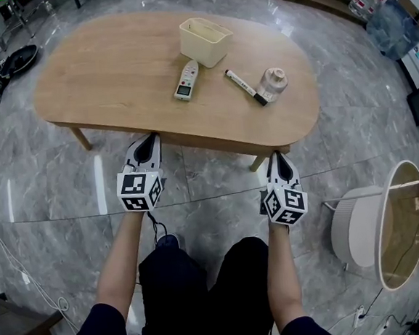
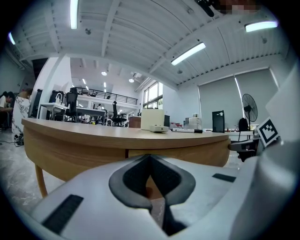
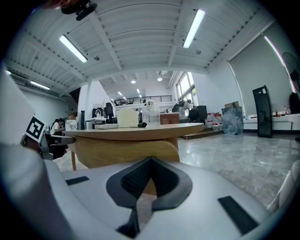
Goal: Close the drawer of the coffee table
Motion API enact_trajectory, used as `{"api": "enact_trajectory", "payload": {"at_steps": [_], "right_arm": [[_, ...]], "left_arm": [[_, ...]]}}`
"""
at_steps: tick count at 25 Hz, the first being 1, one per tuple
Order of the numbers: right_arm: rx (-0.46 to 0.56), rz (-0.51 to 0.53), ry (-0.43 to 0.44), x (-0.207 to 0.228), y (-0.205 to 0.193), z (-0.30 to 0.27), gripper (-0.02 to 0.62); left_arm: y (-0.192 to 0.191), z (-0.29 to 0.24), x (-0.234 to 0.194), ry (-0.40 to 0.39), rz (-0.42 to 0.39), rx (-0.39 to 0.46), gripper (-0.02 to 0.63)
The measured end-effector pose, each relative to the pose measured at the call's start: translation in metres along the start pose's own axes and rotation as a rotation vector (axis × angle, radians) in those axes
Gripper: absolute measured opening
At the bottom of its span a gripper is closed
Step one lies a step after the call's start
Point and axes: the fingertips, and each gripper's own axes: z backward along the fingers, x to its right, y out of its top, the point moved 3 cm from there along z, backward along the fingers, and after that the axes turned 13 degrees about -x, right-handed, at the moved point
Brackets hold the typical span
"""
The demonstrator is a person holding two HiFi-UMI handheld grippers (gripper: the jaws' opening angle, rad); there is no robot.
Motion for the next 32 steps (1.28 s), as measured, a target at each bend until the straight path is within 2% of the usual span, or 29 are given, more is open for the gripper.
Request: {"api": "enact_trajectory", "payload": {"at_steps": [12,24,29,32], "right_arm": [[-0.002,-0.011,-0.011,0.004,0.001,-0.015,0.026],[0.014,-0.006,-0.009,0.004,0.007,-0.022,0.026],[-0.005,0.002,0.011,0.003,0.006,-0.024,0.026],[-0.022,-0.018,0.021,0.001,-0.002,-0.024,0.026]], "left_arm": [[0.0,-0.015,-0.003,-0.005,-0.016,0.015,0.025],[0.006,-0.021,-0.006,-0.016,0.001,0.037,0.025],[-0.004,-0.026,-0.004,-0.044,0.043,-0.047,0.026],[-0.011,-0.017,-0.002,-0.05,0.04,-0.019,0.025]]}}
